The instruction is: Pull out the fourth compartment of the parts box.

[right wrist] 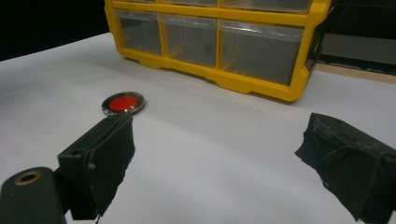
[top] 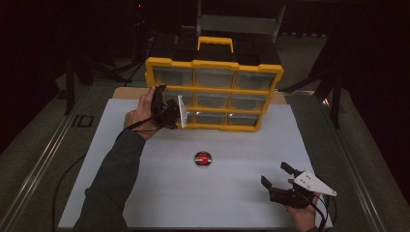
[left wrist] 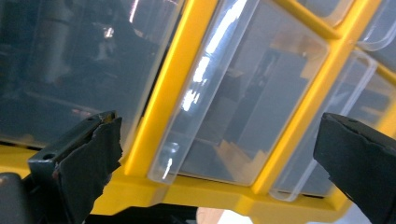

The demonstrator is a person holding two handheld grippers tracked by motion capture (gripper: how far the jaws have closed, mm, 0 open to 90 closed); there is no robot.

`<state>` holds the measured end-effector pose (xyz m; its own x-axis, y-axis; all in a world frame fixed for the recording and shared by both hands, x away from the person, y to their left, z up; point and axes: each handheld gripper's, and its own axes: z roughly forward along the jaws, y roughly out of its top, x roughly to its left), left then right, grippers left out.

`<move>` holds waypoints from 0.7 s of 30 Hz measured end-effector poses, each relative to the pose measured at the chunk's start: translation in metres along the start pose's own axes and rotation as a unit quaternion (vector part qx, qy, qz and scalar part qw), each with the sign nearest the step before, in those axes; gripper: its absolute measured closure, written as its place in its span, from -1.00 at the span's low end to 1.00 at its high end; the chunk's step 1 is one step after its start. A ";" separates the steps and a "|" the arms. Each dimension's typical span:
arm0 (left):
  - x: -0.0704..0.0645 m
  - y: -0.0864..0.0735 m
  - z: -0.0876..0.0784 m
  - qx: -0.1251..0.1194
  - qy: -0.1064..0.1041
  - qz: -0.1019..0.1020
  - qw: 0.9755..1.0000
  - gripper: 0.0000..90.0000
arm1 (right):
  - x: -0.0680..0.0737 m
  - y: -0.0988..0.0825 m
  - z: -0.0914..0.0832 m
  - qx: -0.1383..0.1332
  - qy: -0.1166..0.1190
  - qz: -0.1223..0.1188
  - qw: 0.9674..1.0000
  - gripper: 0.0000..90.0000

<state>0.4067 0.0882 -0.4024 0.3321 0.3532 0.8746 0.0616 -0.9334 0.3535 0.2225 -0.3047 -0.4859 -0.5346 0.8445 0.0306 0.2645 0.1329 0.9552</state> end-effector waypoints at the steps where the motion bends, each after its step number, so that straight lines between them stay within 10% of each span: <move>1: -0.001 0.001 0.001 0.000 0.004 0.004 1.000 -0.96 | 0.000 0.000 0.000 0.000 0.000 0.000 1.000 -0.80; 15: -0.008 0.004 0.014 0.025 0.044 0.043 0.998 -0.87 | -0.001 0.000 0.000 -0.002 0.000 0.001 1.000 -0.80; 21: -0.016 0.007 0.016 0.020 0.093 0.070 0.993 -0.69 | -0.001 0.000 0.000 -0.002 0.000 0.002 1.000 -0.80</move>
<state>0.4169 0.0749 -0.4195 0.1609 0.2213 0.9618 0.0662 -0.9748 0.2132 0.2226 -0.3053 -0.4859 -0.5338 0.8449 0.0344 0.2637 0.1276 0.9561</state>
